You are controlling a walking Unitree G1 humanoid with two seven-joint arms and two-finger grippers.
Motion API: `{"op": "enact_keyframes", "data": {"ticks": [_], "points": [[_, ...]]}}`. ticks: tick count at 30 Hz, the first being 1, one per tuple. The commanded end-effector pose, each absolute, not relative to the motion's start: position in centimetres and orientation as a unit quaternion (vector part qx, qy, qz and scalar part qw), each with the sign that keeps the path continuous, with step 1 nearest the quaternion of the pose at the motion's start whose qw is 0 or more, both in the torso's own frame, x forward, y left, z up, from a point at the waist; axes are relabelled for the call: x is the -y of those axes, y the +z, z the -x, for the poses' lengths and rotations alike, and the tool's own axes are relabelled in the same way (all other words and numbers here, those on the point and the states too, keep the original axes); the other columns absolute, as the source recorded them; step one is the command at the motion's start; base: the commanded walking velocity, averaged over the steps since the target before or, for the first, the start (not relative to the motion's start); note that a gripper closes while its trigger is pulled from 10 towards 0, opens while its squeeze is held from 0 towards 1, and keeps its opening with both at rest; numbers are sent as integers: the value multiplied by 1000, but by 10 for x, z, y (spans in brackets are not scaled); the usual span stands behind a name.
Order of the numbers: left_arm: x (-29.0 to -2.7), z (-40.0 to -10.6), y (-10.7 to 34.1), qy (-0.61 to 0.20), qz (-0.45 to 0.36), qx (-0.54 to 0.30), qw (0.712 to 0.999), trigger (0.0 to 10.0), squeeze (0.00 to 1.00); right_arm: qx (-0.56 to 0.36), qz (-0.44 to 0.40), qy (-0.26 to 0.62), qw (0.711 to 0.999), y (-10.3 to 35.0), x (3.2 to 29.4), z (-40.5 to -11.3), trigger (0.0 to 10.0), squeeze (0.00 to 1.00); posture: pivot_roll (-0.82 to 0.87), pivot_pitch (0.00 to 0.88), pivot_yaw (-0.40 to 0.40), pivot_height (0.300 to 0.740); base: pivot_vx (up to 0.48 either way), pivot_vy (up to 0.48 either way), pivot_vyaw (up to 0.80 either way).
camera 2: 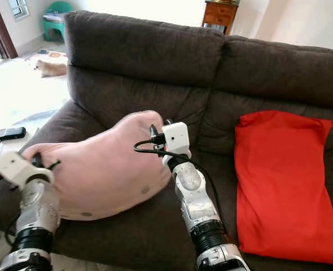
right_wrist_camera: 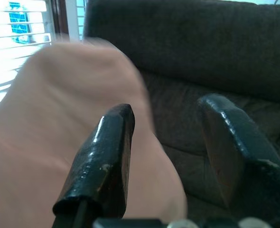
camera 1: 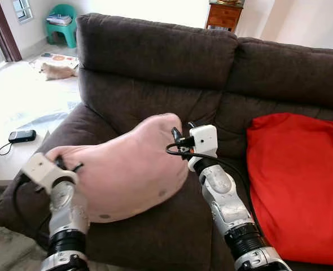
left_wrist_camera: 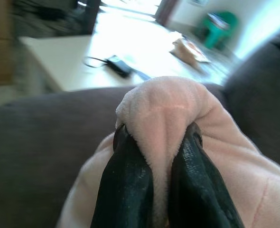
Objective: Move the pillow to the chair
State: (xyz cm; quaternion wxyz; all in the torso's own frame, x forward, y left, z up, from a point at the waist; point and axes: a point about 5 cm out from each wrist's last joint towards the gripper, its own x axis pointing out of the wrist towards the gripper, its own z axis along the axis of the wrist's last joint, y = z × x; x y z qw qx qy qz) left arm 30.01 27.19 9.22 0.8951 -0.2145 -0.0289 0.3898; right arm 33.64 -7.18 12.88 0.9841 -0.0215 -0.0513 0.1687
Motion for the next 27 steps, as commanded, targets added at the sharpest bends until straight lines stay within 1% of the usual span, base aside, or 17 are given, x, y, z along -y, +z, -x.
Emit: {"op": "enact_keyframes", "data": {"ticks": [1, 2, 4, 6, 7, 8, 9, 11, 13, 15, 17, 18, 23, 26, 27], "points": [[-294, -285, 91, 454, 202, 43, 867, 10000, 0, 62, 17, 165, 984, 133, 73, -336, 10000, 0, 1, 0, -111, 740, 0, 0, 0], [-294, -285, 91, 454, 202, 43, 867, 10000, 0, 62, 17, 165, 984, 133, 73, -336, 10000, 0, 1, 0, -111, 740, 0, 0, 0], [-300, -280, 89, 482, 201, 48, 852, 10000, 0, 62, 16, 167, 984, 133, 72, -335, 10000, 0, 2, 0, -113, 740, 0, 0, 0], [-300, -279, 89, 489, 207, 50, 846, 10000, 0, 62, 16, 168, 984, 133, 72, -335, 10000, 0, 0, 0, -113, 740, 0, 0, 0], [-292, -287, 89, 456, 226, 46, 860, 10000, 0, 62, 15, 168, 984, 133, 72, -334, 10000, 0, 0, 0, -114, 740, 0, 0, 0], [-288, -291, 89, 440, 233, 44, 866, 10000, 0, 62, 15, 167, 984, 133, 72, -334, 10000, 0, 0, 0, -114, 740, 0, 0, 0], [-279, -299, 91, 404, 235, 39, 883, 10000, 0, 62, 15, 167, 984, 133, 72, -334, 10000, 0, 0, 0, -114, 740, 0, 0, 0], [-255, -317, 99, 308, 217, 39, 925, 10000, 0, 62, 14, 166, 984, 133, 73, -334, 10000, 0, -2, 0, -114, 740, 0, 0, 0], [-223, -332, 110, 202, 175, 48, 963, 10000, 0, 62, 13, 164, 984, 133, 74, -333, 10000, 0, -4, 0, -113, 740, 0, 0, 0], [-204, -338, 112, 138, 161, 41, 976, 10000, 0, 62, 13, 162, 985, 133, 75, -333, 10000, 0, -5, 0, -112, 740, 0, 0, 0], [-193, -341, 114, 108, 138, 43, 984, 10000, 0, 62, 11, 160, 985, 133, 76, -333, 10000, 0, -8, 0, -111, 740, 0, 0, 0], [-183, -344, 114, 82, 128, 39, 988, 10000, 0, 62, 9, 157, 986, 133, 76, -332, 10000, 0, -8, 0, -111, 740, 0, 0, 0], [-180, -349, 115, 79, 136, 33, 987, 10000, 0, 61, 10, 156, 986, 132, 77, -331, 10000, 0, -9, 0, -110, 740, 0, 0, 0], [-194, -350, 116, 119, 135, 33, 983, 10000, 0, 59, 9, 155, 986, 131, 78, -330, 10000, 0, -9, 0, -110, 740, 0, 0, 0], [-202, -349, 115, 147, 150, 32, 977, 10000, 0, 59, 9, 156, 986, 131, 78, -330, 10000, 0, -9, 0, -110, 740, 0, 0, 0]]}}
